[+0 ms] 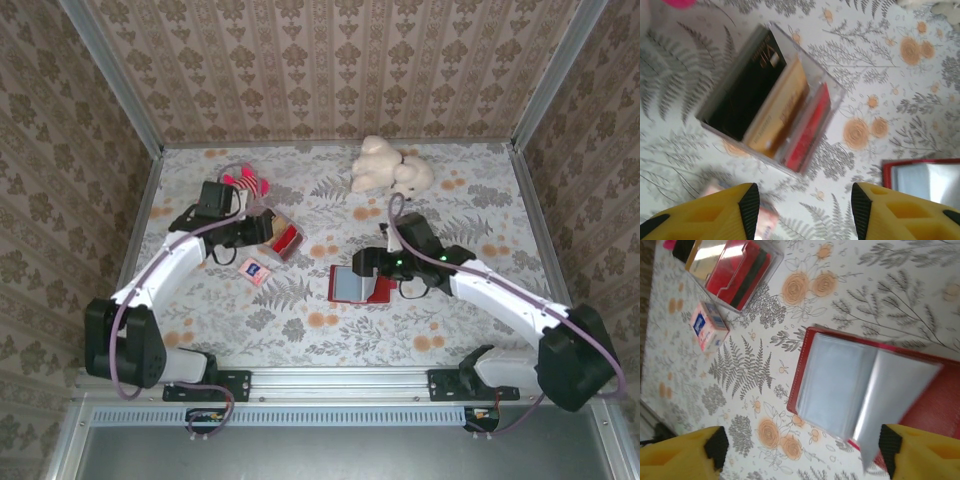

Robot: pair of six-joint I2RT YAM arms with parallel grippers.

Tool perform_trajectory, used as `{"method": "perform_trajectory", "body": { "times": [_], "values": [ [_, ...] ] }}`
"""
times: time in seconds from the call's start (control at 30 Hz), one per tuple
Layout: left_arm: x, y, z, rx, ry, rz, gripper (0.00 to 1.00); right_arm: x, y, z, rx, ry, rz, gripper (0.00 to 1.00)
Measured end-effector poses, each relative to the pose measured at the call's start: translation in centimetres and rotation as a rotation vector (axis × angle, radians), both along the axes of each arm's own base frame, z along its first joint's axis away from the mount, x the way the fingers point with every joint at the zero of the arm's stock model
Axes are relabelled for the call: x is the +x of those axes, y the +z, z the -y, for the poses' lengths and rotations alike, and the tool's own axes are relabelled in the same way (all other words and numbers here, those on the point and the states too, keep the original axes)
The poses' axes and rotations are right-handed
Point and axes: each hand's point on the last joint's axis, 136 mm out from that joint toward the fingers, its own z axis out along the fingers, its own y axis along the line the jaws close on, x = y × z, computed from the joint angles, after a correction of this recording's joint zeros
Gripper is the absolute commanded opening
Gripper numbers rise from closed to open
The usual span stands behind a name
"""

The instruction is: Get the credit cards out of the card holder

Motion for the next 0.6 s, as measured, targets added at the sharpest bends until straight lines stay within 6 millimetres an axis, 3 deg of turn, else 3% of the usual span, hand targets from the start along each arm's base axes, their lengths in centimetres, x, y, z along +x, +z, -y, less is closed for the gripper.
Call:
{"method": "perform_trajectory", "body": {
  "times": [0.23, 0.43, 0.6],
  "values": [
    [-2.5, 0.1, 3.2, -0.077, -0.012, -0.024, 0.60, -0.1, -2.8, -2.1, -0.121, 0.025, -0.039, 0.68],
    [-4.0, -0.5, 6.2, -0.113, -0.040, -0.061, 0.60, 0.1, -5.1, -1.2, -0.210, -0.013, -0.085, 0.64],
    [-4.9, -2.5, 9.1, -0.136, -0.073, -0.138, 0.53, 0.0, -6.7, -0.3, -0.259, -0.052, -0.131, 0.54]
  ]
}}
